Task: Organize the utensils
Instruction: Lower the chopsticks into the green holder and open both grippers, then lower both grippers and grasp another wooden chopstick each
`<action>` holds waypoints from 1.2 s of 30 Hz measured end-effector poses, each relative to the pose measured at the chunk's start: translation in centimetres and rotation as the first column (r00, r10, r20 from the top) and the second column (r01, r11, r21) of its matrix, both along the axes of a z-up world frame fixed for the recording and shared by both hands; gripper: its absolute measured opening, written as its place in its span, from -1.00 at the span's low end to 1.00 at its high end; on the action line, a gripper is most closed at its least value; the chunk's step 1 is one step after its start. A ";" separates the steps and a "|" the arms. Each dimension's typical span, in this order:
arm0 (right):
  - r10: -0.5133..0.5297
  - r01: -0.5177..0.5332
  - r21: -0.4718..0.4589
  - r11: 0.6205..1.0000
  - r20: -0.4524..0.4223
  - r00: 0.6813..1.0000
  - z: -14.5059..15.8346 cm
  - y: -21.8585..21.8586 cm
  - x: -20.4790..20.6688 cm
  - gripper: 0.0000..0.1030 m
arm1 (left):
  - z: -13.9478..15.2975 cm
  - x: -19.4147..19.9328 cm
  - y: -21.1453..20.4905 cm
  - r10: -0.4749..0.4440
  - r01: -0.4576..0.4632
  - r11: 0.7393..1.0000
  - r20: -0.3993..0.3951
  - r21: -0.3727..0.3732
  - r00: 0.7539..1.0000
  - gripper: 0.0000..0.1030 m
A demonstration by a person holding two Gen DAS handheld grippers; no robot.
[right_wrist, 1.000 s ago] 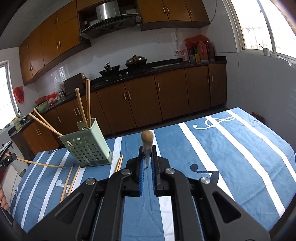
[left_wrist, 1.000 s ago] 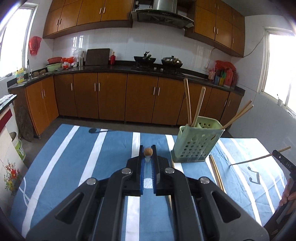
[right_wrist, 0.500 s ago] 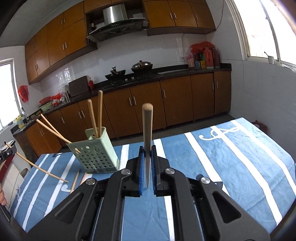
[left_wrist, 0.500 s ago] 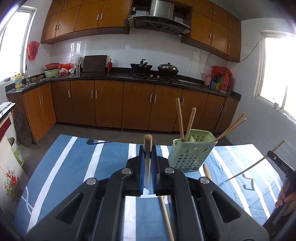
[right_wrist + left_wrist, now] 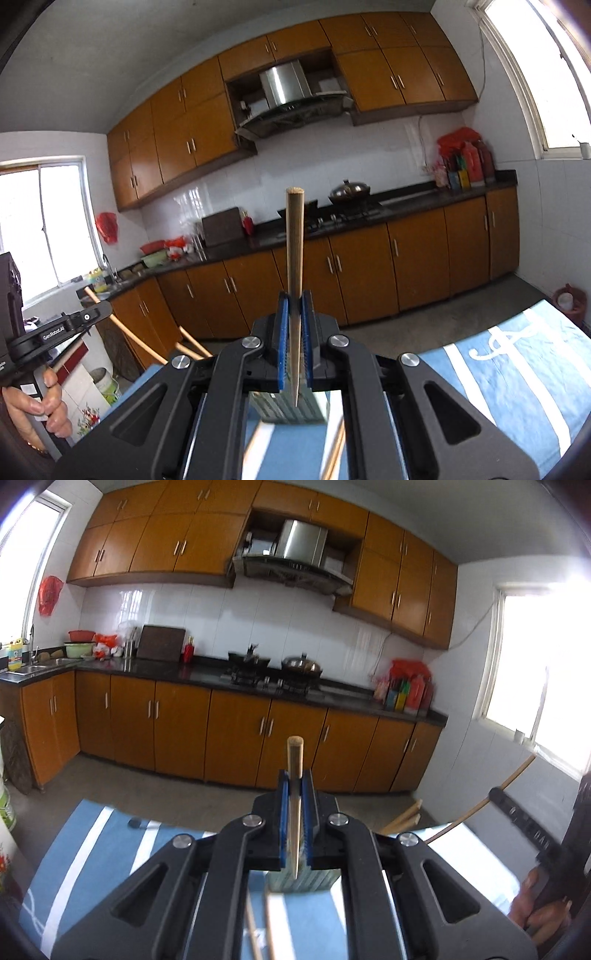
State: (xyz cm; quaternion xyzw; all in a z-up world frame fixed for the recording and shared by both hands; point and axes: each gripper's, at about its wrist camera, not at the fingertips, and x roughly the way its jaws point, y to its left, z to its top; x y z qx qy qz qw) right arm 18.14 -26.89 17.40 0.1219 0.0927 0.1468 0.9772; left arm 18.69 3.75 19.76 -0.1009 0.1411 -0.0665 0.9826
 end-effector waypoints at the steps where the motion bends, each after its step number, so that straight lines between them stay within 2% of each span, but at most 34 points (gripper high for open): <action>1: -0.001 0.001 0.000 1.000 0.008 1.000 0.2 0.3 0.4 -0.85 | 0.4 0.3 -0.3 0.003 -0.003 1.000 0.011 -0.002 1.000 -0.85; 5: -0.024 0.025 -0.015 1.000 0.026 0.999 0.1 1.3 2.7 -0.85 | 1.5 2.2 -1.7 0.029 -0.029 1.000 0.054 -0.005 0.998 -0.85; 10: -0.037 0.037 0.017 0.999 -0.034 0.999 -1.4 1.7 5.8 -0.85 | 0.2 5.5 -2.4 0.072 -0.071 0.997 0.059 -0.012 0.996 -0.85; 18: -0.022 0.019 -0.023 1.000 -0.122 0.992 -4.3 3.3 8.5 -0.85 | -4.2 9.3 -2.0 0.065 -0.067 0.997 -0.054 -0.036 0.996 -0.85; 22: -0.018 0.012 -0.034 0.999 -0.161 0.987 -5.3 3.6 9.0 -0.85 | -5.6 9.8 -1.5 0.056 -0.061 0.997 -0.093 -0.045 0.994 -0.85; 26: -0.023 0.016 -0.039 0.999 -0.181 0.983 -5.5 3.6 9.0 -0.84 | -6.2 9.8 -1.0 0.053 -0.060 0.997 -0.121 -0.050 0.991 -0.83; 29: -0.027 0.019 -0.046 0.999 -0.182 0.983 -5.0 3.3 8.5 -0.82 | -6.1 9.5 -1.0 0.055 -0.062 0.997 -0.122 -0.051 0.991 -0.73; 30: -0.029 0.021 -0.048 0.999 -0.180 0.983 -4.9 3.2 8.4 -0.78 | -5.9 9.2 -0.9 0.059 -0.065 0.997 -0.119 -0.051 0.991 -0.71; 32: -0.045 0.038 -0.046 0.998 -0.167 0.985 -4.4 2.8 7.8 -0.30 | -5.6 8.8 -0.9 0.062 -0.068 0.996 -0.113 -0.053 0.992 -0.65; 33: -0.053 0.047 -0.045 0.998 -0.156 0.986 -4.2 2.6 7.4 -0.22 | -5.4 8.4 -0.8 0.063 -0.070 0.996 -0.108 -0.055 0.992 -0.64; 36: -0.063 0.058 -0.038 0.998 -0.138 0.988 -3.5 2.0 6.3 -0.20 | -4.9 7.3 -0.4 0.070 -0.076 0.996 -0.101 -0.056 0.992 -0.61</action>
